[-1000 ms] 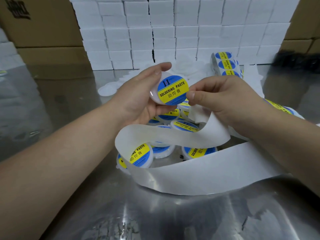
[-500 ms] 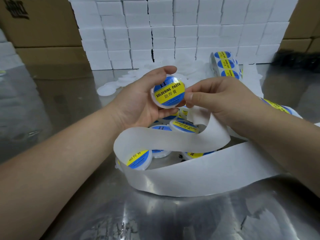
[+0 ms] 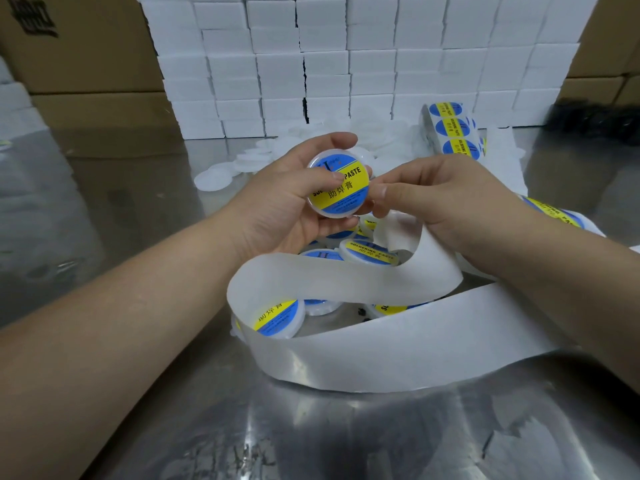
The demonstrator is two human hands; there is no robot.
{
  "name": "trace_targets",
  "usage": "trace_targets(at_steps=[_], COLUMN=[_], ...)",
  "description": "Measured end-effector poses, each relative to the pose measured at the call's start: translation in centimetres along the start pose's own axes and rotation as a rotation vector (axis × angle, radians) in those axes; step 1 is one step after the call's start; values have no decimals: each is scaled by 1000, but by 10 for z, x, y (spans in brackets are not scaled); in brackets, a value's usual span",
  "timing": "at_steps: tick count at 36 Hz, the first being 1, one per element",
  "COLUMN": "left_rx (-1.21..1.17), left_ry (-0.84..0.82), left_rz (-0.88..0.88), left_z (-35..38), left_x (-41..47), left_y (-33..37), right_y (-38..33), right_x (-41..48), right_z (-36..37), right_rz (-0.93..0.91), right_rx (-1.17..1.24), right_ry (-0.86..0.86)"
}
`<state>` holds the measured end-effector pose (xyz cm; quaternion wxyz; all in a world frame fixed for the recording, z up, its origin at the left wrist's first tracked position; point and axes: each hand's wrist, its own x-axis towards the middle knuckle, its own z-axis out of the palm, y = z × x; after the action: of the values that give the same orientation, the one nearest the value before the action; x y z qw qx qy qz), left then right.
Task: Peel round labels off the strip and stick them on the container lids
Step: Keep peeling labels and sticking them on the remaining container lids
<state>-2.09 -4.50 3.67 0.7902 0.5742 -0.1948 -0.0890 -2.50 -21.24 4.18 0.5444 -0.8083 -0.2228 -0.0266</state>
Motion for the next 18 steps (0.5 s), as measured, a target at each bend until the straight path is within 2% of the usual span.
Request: trace_targets(at_steps=[18], left_rx=[21], left_ry=[2], left_rz=[-6], left_z=[0], left_x=[0], left_y=[0], right_y=[-3], right_x=[0], right_z=[0], right_rz=[21], right_rx=[-13], right_ry=[35])
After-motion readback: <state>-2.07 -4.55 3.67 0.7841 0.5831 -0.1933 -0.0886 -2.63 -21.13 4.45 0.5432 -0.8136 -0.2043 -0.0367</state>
